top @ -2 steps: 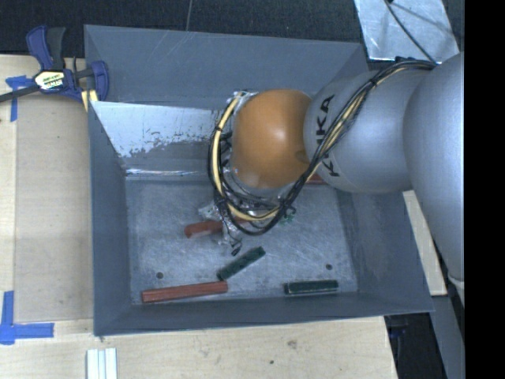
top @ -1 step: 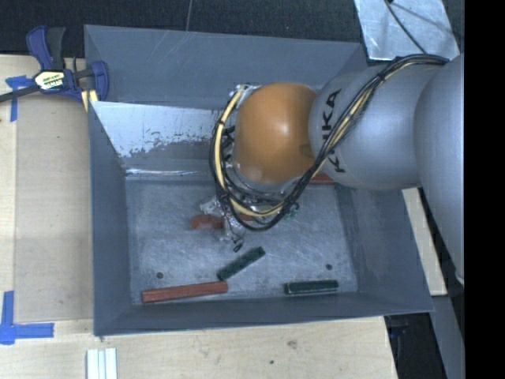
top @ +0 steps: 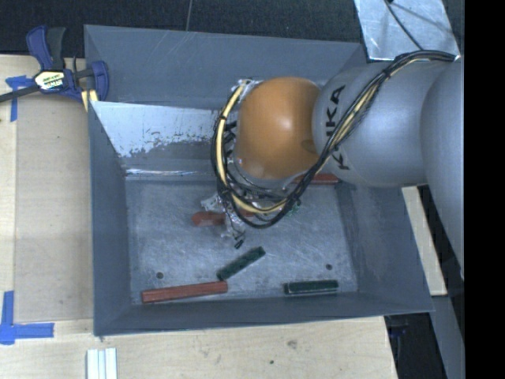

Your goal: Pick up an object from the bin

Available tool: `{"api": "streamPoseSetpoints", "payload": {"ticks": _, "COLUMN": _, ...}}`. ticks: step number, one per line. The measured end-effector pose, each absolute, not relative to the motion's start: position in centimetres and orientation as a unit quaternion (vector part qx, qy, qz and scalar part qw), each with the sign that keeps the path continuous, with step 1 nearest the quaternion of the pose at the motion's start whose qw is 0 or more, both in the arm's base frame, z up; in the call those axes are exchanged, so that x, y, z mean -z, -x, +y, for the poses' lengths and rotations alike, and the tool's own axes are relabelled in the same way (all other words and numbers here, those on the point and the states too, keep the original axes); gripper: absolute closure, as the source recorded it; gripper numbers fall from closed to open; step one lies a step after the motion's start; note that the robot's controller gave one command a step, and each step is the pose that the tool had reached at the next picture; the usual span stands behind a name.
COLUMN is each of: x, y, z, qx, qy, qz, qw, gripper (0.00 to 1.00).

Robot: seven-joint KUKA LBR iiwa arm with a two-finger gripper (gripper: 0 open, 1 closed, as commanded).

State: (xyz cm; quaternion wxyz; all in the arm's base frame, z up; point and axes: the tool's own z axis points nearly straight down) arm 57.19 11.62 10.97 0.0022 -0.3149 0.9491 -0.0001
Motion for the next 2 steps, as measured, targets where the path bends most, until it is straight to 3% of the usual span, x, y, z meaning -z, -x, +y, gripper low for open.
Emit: {"api": "streamPoseSetpoints", "payload": {"ticks": 2, "x": -13.6, "y": -57.3, "z": 11.6, "qx": 0.0, "qy": 0.313, "qz": 0.95, "qw": 0.003, "gripper": 1.0}}
